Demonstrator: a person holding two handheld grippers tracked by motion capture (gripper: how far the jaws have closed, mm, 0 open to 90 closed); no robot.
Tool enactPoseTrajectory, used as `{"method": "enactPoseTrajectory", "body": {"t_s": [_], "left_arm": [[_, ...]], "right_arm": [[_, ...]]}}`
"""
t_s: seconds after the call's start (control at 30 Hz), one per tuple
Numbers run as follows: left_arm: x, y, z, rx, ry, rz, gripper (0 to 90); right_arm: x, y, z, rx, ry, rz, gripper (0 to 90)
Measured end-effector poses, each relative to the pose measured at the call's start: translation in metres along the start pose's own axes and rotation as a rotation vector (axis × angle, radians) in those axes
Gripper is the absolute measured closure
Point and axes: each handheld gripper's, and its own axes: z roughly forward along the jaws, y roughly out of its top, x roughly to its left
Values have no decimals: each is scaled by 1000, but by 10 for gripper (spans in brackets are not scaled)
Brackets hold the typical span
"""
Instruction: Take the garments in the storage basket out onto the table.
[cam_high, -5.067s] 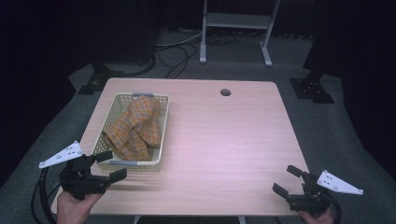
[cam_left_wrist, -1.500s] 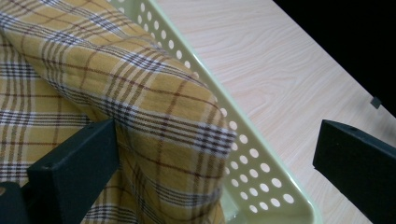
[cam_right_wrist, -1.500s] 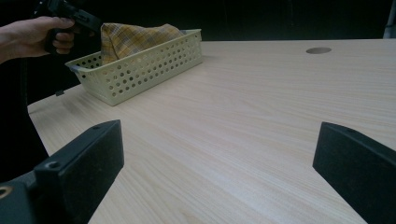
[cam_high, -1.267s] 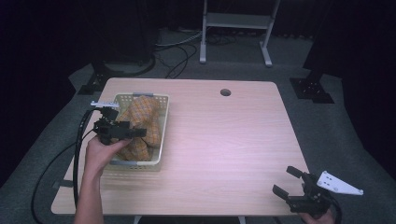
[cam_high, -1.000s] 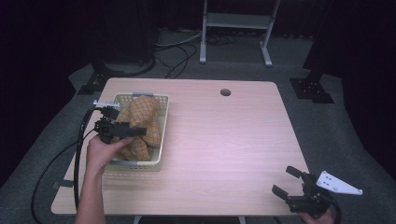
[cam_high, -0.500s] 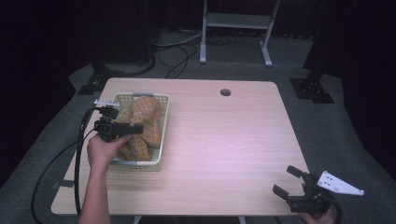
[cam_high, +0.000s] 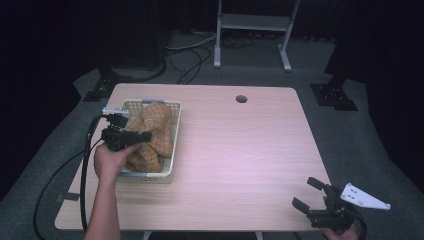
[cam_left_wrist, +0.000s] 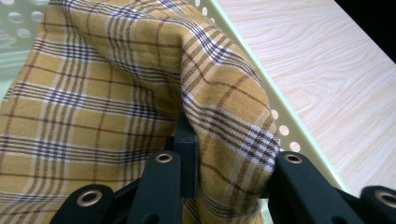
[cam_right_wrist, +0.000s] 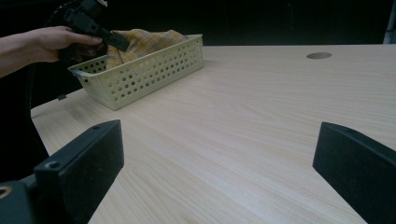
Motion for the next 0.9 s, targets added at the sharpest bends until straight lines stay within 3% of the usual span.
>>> {"method": "enactPoseTrajectory", "body": {"t_s": [0.37,0.63,0.9], "left_arm": [[3,1,-2,-11,-7,-63,785],[2,0,-12,-66,1,-91,784],[-1,-2,-20,-84,-40,-106,782]], "right_arm": [[0,1,0,-12,7,6,18],[-1,2,-4,-30,-3,12,18],[-1,1,-4,-32,-4,16,18]]}}
